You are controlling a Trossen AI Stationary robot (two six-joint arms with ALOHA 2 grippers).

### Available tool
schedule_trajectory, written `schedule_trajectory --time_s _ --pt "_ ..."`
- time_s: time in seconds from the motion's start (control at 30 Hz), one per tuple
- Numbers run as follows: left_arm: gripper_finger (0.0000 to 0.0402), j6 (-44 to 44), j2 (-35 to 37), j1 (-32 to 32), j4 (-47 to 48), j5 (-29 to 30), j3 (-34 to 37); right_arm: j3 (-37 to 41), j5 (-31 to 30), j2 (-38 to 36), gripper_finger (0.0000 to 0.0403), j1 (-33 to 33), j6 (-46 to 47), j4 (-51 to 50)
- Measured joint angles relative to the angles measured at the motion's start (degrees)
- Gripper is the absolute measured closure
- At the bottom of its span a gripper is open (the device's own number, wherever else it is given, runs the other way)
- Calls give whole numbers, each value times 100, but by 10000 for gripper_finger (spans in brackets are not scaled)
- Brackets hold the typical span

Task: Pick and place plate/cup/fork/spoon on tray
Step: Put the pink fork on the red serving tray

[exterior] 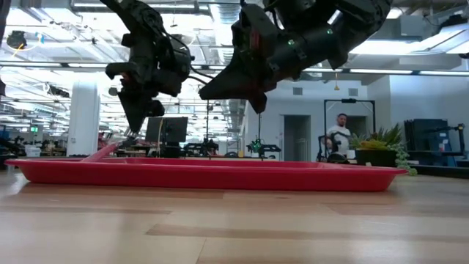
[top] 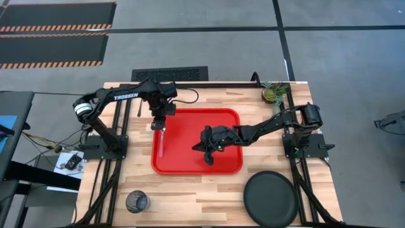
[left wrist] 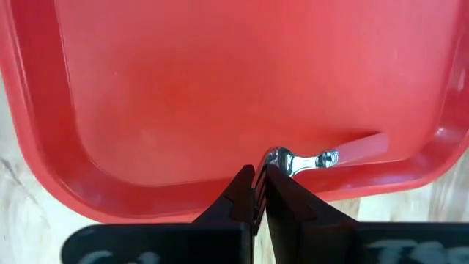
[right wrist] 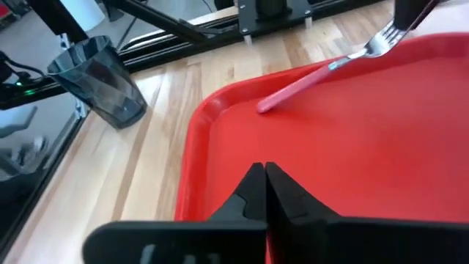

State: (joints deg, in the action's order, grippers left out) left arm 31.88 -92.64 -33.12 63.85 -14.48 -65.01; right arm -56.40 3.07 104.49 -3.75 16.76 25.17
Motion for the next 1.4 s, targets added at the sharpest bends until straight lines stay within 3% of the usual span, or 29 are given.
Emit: schedule_trajectory --time_s 0.2,0.7,1.4 --pt "400 51 0 -128 -313 -52 0 0 7 0 381 0 -35 38" --pt "400 90 -33 -133 -856 95 484 0 11 0 385 -2 -77 104" --pt "370 223 -42 -61 -895 337 533 0 22 2 391 -59 -77 105"
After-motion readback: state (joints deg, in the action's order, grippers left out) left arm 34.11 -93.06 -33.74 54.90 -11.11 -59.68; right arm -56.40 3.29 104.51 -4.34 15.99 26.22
